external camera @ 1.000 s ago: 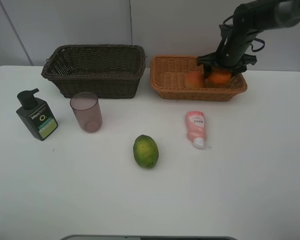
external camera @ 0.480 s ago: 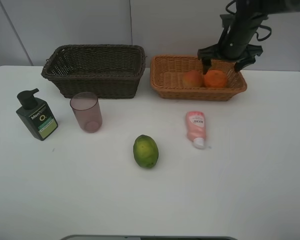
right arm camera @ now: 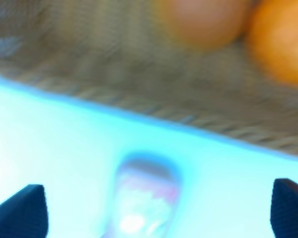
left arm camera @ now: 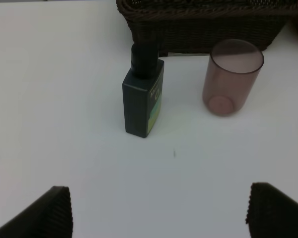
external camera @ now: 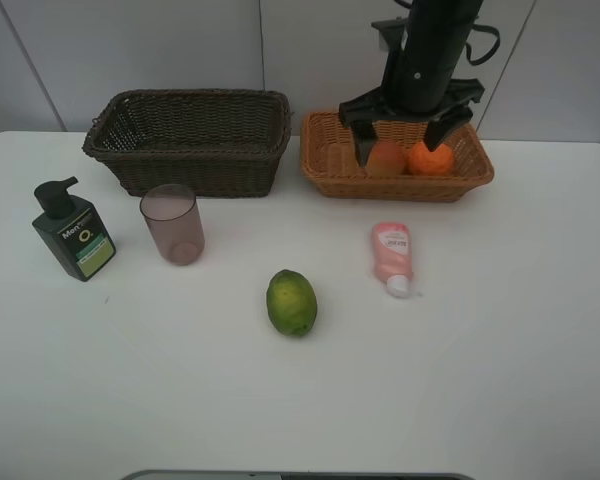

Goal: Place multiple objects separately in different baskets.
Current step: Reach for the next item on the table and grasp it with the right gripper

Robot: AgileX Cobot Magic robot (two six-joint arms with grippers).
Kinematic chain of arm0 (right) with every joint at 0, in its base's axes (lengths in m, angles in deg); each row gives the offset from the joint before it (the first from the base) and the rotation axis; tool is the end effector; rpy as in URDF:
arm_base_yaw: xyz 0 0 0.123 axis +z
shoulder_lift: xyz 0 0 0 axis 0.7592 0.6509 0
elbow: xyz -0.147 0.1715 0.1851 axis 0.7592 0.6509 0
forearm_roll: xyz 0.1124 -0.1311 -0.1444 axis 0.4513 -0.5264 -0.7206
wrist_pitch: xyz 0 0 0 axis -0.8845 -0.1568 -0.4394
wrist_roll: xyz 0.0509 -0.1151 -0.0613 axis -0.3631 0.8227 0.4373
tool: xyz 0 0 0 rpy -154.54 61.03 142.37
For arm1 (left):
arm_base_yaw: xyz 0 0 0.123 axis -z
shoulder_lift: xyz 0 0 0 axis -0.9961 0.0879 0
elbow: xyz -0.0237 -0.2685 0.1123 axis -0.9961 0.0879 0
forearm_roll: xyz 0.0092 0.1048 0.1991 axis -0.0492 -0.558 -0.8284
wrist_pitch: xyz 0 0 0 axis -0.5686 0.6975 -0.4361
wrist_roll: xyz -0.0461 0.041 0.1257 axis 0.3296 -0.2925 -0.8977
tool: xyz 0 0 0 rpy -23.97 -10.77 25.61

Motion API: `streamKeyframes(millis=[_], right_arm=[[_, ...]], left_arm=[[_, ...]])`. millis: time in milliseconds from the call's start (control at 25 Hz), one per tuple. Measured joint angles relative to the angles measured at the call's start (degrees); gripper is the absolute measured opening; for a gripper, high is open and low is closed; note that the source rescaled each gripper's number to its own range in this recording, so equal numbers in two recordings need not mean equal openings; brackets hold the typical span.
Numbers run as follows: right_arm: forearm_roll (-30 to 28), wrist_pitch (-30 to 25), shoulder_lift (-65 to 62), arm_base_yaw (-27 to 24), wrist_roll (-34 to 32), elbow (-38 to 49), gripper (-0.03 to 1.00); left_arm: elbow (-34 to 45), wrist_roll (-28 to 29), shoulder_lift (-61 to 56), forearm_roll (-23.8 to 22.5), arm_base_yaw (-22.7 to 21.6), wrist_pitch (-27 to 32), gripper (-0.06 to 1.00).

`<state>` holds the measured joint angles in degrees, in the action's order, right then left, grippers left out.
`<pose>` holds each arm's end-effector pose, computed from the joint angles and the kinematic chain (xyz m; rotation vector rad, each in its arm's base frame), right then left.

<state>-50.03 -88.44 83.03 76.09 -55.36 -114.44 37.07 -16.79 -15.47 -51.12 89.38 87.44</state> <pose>0.3735 0.1617 0.2011 -0.4458 2.8629 -0.1461 0.0071 -0.0005 0.2442 0.0779 2.0245 -0.0489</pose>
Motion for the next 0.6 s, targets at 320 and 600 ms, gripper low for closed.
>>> streamKeyframes(millis=[320, 600], right_arm=[[10.32, -2.61, -0.24, 11.51, 3.15, 1.55, 0.99], [10.7, 2.27, -0.31, 16.29, -2.23, 10.95, 0.99]], left_arm=[[0.0, 0.0, 0.0, 0.0, 0.0, 0.0, 0.91], [0.0, 0.0, 0.0, 0.0, 0.0, 0.0, 0.91]])
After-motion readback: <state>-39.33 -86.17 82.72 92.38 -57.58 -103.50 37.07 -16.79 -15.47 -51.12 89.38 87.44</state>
